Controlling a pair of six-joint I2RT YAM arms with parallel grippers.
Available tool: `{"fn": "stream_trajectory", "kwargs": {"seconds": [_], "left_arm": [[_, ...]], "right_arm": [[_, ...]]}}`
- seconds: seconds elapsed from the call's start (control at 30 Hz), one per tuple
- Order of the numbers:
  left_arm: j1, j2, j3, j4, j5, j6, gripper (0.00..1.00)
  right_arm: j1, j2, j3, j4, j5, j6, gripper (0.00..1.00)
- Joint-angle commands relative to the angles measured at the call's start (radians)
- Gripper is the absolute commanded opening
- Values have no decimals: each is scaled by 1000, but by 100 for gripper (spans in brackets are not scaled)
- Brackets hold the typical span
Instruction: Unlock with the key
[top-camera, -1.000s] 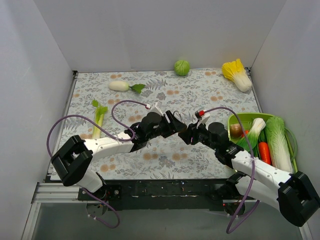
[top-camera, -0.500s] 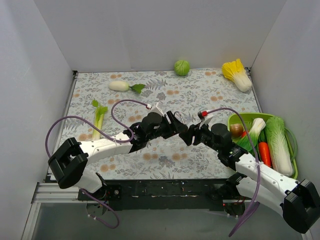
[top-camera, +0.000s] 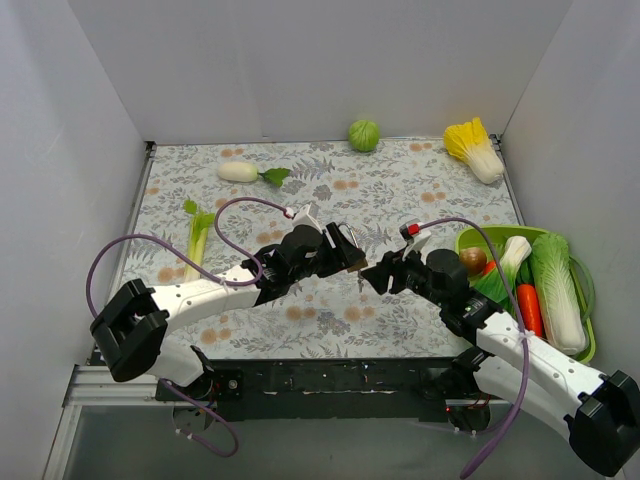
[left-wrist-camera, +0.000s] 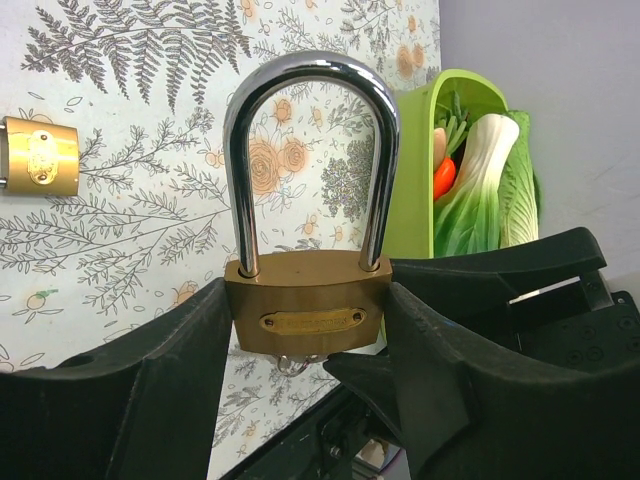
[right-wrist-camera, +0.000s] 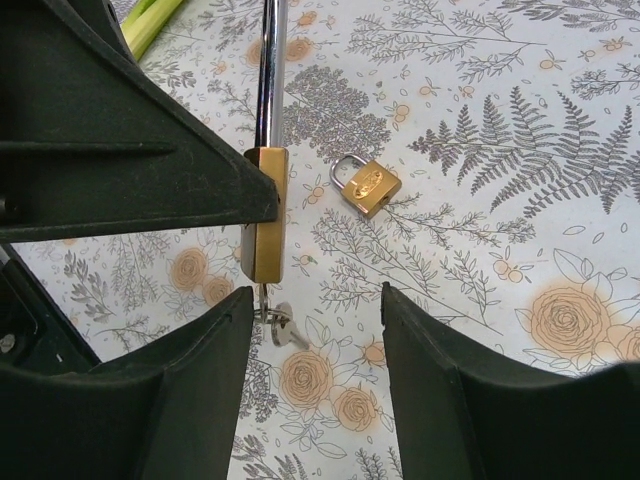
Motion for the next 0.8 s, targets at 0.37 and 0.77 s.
{"fn": "stream_trajectory", "kwargs": {"seconds": [0.37, 0.77], "left_arm": [[3, -74, 59, 51, -23, 8, 0], [3, -76, 62, 45, -26, 10, 0]], "right_arm": [[-6, 52, 2, 137, -113, 66, 48], [-7, 43, -26, 120, -144, 84, 43]]}}
